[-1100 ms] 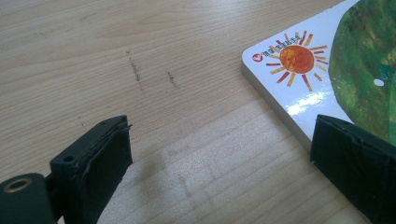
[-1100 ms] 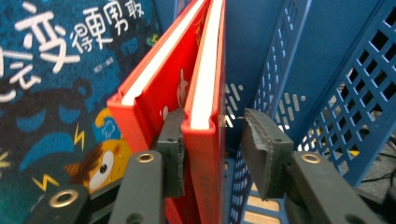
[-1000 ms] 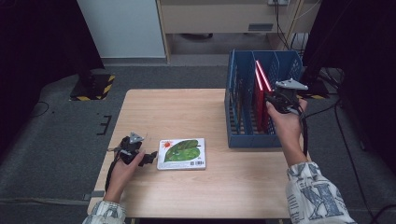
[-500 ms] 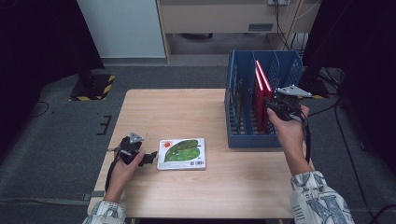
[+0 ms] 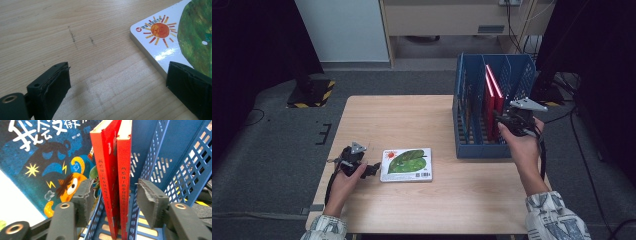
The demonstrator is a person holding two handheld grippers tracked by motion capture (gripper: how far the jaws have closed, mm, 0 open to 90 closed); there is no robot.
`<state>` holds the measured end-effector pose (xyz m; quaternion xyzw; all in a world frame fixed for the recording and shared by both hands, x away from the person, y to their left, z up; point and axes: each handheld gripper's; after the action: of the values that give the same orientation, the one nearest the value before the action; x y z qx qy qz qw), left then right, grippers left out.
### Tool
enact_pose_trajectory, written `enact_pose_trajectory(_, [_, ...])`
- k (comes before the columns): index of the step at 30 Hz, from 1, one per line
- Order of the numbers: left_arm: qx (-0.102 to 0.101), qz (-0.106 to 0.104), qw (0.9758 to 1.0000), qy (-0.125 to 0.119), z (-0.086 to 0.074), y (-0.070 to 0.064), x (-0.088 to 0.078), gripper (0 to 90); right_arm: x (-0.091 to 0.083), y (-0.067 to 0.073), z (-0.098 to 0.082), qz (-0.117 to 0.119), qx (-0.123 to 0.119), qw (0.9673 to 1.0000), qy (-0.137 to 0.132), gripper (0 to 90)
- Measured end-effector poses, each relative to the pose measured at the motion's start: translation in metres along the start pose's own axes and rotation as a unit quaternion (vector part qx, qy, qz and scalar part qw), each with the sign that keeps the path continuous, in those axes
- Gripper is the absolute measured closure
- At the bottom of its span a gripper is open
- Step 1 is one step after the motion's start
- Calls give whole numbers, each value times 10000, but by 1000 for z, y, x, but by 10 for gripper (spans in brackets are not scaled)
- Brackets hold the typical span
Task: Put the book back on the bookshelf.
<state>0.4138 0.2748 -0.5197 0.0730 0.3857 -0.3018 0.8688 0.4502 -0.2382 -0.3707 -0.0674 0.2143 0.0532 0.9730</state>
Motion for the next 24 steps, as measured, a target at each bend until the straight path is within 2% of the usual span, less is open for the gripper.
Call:
enact_pose_trajectory(7, [2,3,10000,5,0,-1,1,51,-5,4,-10,105,-9,9999,-66,311])
enact_pose_trajectory(12, [18,-8,10000,11,0,-2,1,51,-11,6,-16,209,0,9996,-173,287])
enact_pose_trajectory(19, [37,-10,10000,35,0,-3,2,51,-16,11,-23,396,-131,9991,-114,179])
enact_pose_trajectory(24, [51,-13,10000,54,0,-4,3,51,-21,23,-29,585,-389,9975,-112,130])
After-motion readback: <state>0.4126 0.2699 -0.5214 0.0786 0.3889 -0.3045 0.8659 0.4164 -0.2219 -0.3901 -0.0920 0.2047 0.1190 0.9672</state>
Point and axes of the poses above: each handheld gripper's, and its own axes: x roughly forward along the jaws, z roughly out of its top, y roughly to its left, and after that the axes turned 10 degrees about -z, right-handed
